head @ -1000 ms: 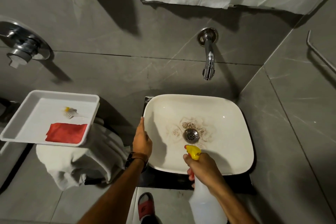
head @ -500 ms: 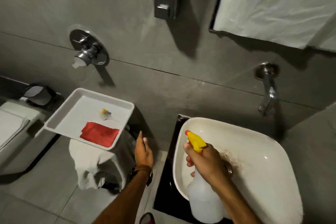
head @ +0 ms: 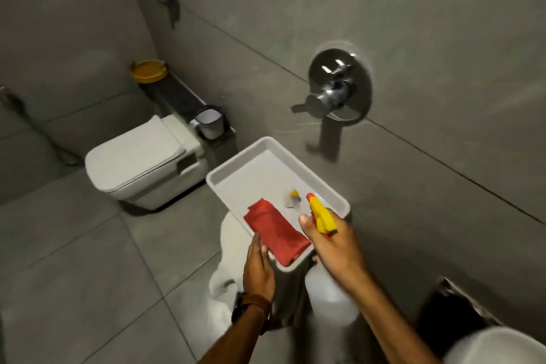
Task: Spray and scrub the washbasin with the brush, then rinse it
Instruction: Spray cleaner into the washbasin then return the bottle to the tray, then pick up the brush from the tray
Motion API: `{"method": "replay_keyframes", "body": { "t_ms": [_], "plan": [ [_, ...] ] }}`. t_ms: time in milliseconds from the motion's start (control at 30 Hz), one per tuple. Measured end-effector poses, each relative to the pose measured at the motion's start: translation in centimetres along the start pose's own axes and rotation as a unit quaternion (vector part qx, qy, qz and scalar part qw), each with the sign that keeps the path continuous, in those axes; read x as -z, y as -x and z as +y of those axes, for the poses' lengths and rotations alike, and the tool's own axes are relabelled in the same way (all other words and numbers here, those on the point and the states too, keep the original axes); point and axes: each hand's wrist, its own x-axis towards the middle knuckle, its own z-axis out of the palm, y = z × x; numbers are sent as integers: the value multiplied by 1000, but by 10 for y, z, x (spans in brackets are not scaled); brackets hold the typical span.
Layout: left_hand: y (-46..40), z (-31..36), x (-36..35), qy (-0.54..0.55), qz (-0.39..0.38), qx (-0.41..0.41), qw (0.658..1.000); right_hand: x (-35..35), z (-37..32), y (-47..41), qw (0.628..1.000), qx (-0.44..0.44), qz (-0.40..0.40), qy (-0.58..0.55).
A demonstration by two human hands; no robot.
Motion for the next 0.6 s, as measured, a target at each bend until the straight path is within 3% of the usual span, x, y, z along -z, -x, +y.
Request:
{"method": "replay_keyframes", "body": {
  "t_ms": [267, 600],
  "plan": [
    [-60, -25, 2, 8, 39, 34, 999, -100, 13, -119, 988, 60, -103, -95],
    [-91, -41, -11, -107, 27, 47, 993, -188, 37, -211, 972, 52, -82, -214]
  ]
}}
